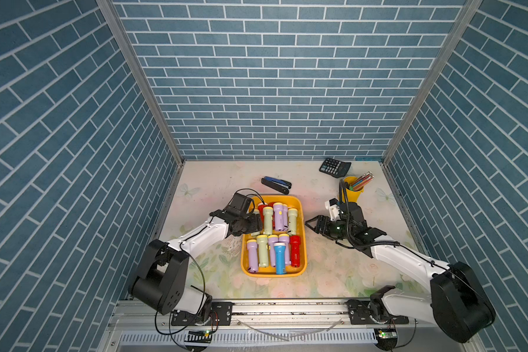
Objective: Put the flashlights into the storage boxes
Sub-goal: Move the storage box to the center of the board, then reset both arms
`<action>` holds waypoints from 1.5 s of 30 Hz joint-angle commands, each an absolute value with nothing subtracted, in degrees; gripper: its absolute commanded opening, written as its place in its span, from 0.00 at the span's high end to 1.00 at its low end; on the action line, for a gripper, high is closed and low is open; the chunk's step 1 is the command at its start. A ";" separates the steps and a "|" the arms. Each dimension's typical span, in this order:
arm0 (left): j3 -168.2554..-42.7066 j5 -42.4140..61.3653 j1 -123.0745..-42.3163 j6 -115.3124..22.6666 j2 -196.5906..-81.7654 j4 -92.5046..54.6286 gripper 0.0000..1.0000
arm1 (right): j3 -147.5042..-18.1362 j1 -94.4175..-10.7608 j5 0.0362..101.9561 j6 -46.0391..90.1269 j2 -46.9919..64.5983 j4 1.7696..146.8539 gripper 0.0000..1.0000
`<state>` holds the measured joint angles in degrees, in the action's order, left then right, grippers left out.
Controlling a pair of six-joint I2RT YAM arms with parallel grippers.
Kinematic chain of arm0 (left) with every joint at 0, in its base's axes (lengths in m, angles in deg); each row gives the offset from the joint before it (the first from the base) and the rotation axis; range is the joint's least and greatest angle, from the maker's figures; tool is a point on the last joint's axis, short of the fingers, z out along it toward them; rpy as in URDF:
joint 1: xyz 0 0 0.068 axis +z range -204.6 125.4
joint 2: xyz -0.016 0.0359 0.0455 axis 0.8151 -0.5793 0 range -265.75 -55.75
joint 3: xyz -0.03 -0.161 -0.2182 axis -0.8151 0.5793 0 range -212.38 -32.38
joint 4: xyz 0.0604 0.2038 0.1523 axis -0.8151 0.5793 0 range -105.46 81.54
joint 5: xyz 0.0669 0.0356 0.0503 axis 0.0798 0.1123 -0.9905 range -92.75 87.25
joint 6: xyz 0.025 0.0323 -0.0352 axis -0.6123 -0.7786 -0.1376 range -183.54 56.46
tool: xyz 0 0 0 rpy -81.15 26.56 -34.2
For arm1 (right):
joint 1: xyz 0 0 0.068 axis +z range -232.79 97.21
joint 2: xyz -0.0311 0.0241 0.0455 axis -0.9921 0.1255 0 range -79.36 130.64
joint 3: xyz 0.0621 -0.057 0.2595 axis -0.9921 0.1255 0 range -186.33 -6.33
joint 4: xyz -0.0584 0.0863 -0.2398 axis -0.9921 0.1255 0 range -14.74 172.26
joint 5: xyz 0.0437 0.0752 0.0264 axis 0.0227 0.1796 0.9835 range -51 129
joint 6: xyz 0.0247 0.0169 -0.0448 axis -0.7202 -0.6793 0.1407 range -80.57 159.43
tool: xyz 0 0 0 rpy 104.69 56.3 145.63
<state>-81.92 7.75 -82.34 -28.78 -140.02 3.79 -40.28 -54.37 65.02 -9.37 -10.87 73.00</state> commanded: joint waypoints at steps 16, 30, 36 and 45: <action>-90.53 3.31 -96.06 -24.89 -144.65 3.17 0.23 | -36.98 -63.57 63.65 -2.37 -24.38 90.44 0.31; -72.70 -35.05 -86.14 -47.11 -114.64 -9.52 0.09 | -40.73 -82.18 59.04 14.12 -22.05 88.03 0.24; -54.11 -50.88 -85.11 -63.12 -108.56 -41.84 0.00 | -39.71 -89.03 51.43 17.56 -19.65 80.51 0.01; -53.83 -40.26 -76.88 -67.43 -117.43 -46.02 0.00 | -30.67 -90.39 36.79 24.01 -19.03 61.29 0.01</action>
<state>-52.56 -45.39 -79.35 -63.75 -115.23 -40.03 -34.65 -90.04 43.66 19.48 -19.46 71.23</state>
